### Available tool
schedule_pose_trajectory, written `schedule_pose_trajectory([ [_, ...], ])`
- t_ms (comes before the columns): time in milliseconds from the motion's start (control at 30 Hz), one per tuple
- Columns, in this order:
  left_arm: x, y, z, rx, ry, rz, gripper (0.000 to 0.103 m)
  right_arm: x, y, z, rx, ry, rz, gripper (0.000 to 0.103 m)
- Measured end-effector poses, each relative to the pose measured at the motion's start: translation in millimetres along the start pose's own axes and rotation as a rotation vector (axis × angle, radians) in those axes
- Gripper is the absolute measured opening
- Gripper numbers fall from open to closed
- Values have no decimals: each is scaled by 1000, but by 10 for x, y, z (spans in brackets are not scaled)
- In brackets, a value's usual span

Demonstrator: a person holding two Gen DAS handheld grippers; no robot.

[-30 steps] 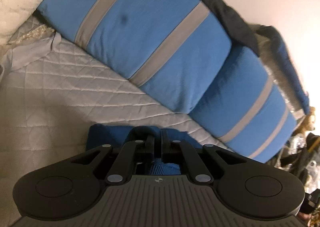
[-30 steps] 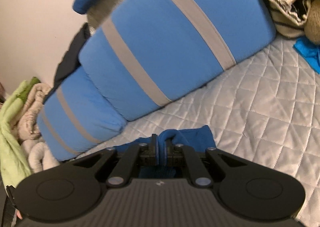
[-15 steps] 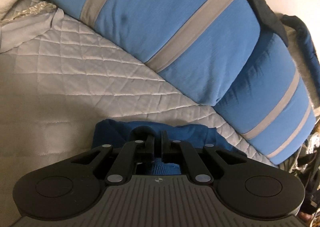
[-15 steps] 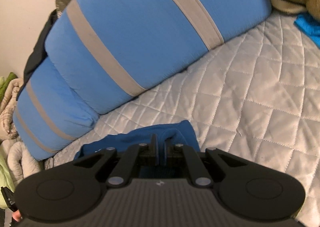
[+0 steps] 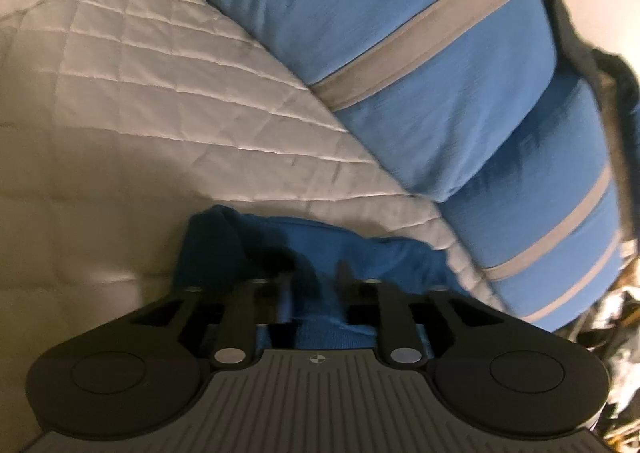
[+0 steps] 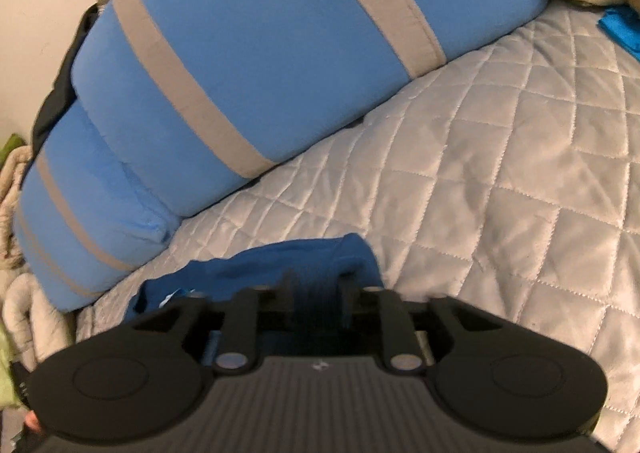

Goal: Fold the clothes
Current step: 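Lay the hem over the collar and open both grippers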

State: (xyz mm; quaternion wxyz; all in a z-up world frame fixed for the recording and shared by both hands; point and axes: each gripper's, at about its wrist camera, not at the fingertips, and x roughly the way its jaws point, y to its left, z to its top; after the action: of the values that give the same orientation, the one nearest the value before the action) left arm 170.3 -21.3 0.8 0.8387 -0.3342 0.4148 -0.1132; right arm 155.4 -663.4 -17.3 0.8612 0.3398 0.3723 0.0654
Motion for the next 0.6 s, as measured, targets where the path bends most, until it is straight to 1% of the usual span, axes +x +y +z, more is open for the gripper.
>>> schedule_pose_trajectory([
  [67, -39, -12, -2, -2, -4, -15, 42, -46, 10, -8, 1, 5, 24, 70],
  [133, -81, -32, -7, 5, -3, -13, 43, -91, 40, -23, -13, 13, 30, 73],
  [233, -137, -42, -31, 8, 13, -4, 43, -160, 79, -61, -30, 22, 33, 73],
  [333, -189, -22, -88, 10, 48, -4, 43, -228, 84, -108, -32, 35, 45, 74],
  [467, -253, 8, -187, 3, 86, -22, 43, -259, 41, -185, -18, 67, 50, 75],
  [600, -284, -25, -283, 39, 114, -16, 43, -254, 11, -287, -11, 93, 29, 74],
])
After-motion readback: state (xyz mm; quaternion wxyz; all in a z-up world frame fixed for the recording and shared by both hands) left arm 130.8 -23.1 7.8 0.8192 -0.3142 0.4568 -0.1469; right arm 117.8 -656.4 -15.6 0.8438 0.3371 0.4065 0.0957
